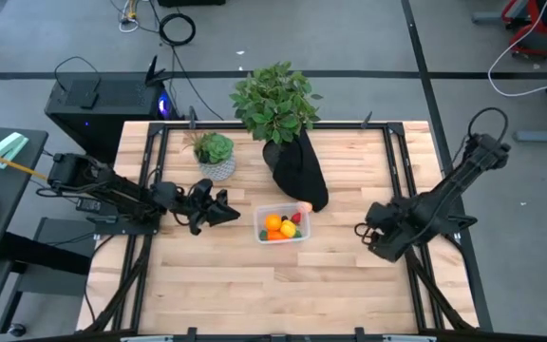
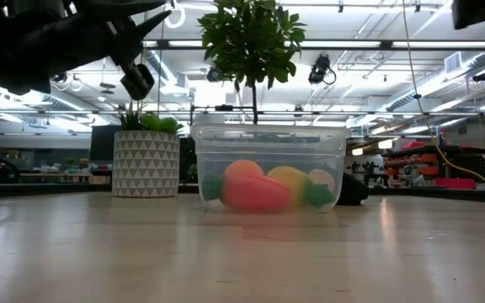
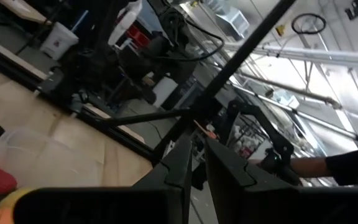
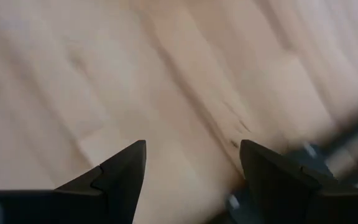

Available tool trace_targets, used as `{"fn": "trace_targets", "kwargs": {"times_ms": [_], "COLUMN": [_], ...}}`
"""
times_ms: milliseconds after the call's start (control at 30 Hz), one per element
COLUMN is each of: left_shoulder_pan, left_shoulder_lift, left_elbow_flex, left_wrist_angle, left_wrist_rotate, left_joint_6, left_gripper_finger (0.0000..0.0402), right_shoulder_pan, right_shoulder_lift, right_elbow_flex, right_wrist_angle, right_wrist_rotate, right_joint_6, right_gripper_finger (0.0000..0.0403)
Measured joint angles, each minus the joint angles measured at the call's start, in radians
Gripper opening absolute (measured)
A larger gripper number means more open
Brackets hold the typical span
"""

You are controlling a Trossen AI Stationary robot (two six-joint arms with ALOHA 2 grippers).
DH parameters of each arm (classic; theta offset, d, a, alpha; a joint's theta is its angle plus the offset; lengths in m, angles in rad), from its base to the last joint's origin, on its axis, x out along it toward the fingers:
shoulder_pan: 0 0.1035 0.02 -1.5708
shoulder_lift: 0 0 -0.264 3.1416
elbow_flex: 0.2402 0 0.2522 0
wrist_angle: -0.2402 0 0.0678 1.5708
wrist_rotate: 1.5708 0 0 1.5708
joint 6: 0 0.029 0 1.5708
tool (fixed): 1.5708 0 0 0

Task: Pick and placing Produce into tupperware
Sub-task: Put the light orange peach into the transparent bin

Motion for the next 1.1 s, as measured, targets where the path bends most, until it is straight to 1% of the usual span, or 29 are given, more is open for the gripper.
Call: {"fn": "trace_targets", "kwargs": {"times_ms": [67, 167, 267, 333, 433, 533, 700, 867, 967, 1100], "left_shoulder_pan": [0.000, 0.000, 0.000, 0.000, 0.000, 0.000, 0.000, 0.000, 0.000, 0.000], "left_shoulder_lift": [0.000, 0.000, 0.000, 0.000, 0.000, 0.000, 0.000, 0.000, 0.000, 0.000], "left_elbow_flex": [0.000, 0.000, 0.000, 0.000, 0.000, 0.000, 0.000, 0.000, 0.000, 0.000], "left_wrist_angle": [0.000, 0.000, 0.000, 0.001, 0.001, 0.001, 0.002, 0.004, 0.003, 0.002], "left_wrist_rotate": [-0.013, -0.023, -0.038, -0.043, -0.045, -0.045, -0.045, -0.045, -0.042, -0.042], "left_joint_6": [-0.015, -0.017, -0.017, -0.016, -0.015, -0.007, 0.011, 0.023, 0.023, 0.038], "left_gripper_finger": [0.0052, 0.0052, 0.0052, 0.0052, 0.0052, 0.0052, 0.0052, 0.0052, 0.0052, 0.0052], "right_shoulder_pan": [-0.041, -0.102, -0.172, -0.231, -0.335, -0.453, -0.633, -0.768, -0.850, -0.942], "right_shoulder_lift": [-0.048, -0.088, -0.100, -0.095, -0.081, -0.065, -0.027, 0.018, 0.048, 0.063], "right_elbow_flex": [-0.025, -0.054, -0.064, -0.064, -0.064, -0.064, -0.064, -0.064, -0.064, -0.064], "right_wrist_angle": [0.080, 0.161, 0.244, 0.303, 0.381, 0.438, 0.510, 0.626, 0.679, 0.660], "right_wrist_rotate": [0.012, 0.067, 0.120, 0.135, 0.137, 0.115, -0.031, -0.250, -0.378, -0.506], "right_joint_6": [-0.140, -0.348, -0.579, -0.697, -0.790, -0.798, -0.851, -0.945, -0.942, -0.928], "right_gripper_finger": [0.0266, 0.0263, 0.0261, 0.0260, 0.0260, 0.0260, 0.0260, 0.0260, 0.0260, 0.0260]}}
